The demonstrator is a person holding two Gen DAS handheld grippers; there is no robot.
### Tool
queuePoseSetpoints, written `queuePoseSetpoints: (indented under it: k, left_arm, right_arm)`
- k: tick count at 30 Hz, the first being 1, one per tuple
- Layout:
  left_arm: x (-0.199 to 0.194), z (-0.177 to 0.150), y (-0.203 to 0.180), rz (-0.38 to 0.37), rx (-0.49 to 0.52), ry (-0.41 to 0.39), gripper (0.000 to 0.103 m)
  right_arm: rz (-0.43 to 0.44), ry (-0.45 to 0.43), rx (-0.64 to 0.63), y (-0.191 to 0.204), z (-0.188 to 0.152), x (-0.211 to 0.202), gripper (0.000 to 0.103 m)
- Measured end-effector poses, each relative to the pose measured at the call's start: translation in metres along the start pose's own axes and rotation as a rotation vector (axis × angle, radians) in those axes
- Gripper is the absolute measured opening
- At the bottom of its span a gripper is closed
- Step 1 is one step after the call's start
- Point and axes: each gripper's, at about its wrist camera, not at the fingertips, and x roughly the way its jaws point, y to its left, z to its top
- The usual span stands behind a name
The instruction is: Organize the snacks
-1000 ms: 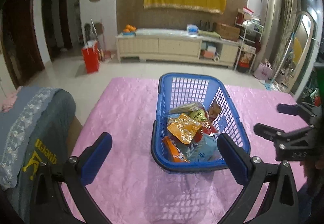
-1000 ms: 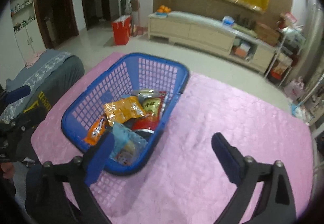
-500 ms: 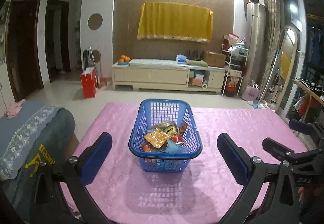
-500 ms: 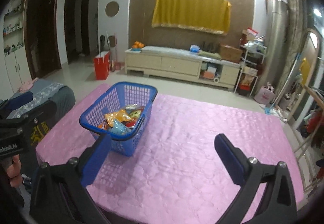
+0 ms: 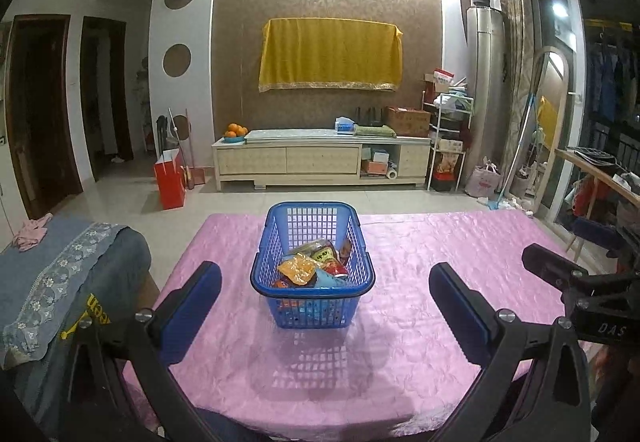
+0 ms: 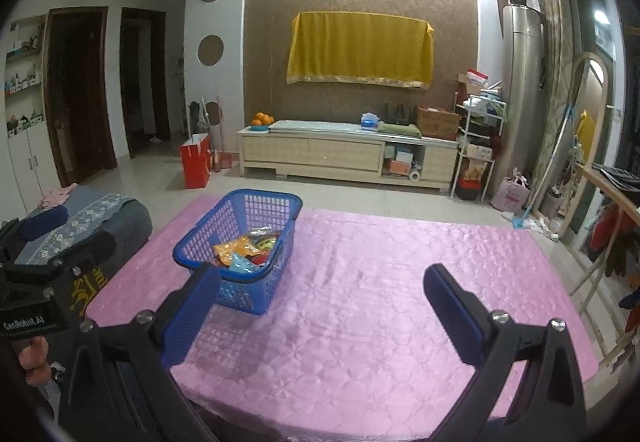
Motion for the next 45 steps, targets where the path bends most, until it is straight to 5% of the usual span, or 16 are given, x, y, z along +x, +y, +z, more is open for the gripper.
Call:
queuePoseSetpoints:
  k: [45]
  left_arm:
    - [-0.010, -0.007, -0.019, -0.030, 0.033, 0.014, 0.103]
  right_arm:
    - [0.046, 0.019, 0.017, 0.012, -0.007, -0.012, 0.103]
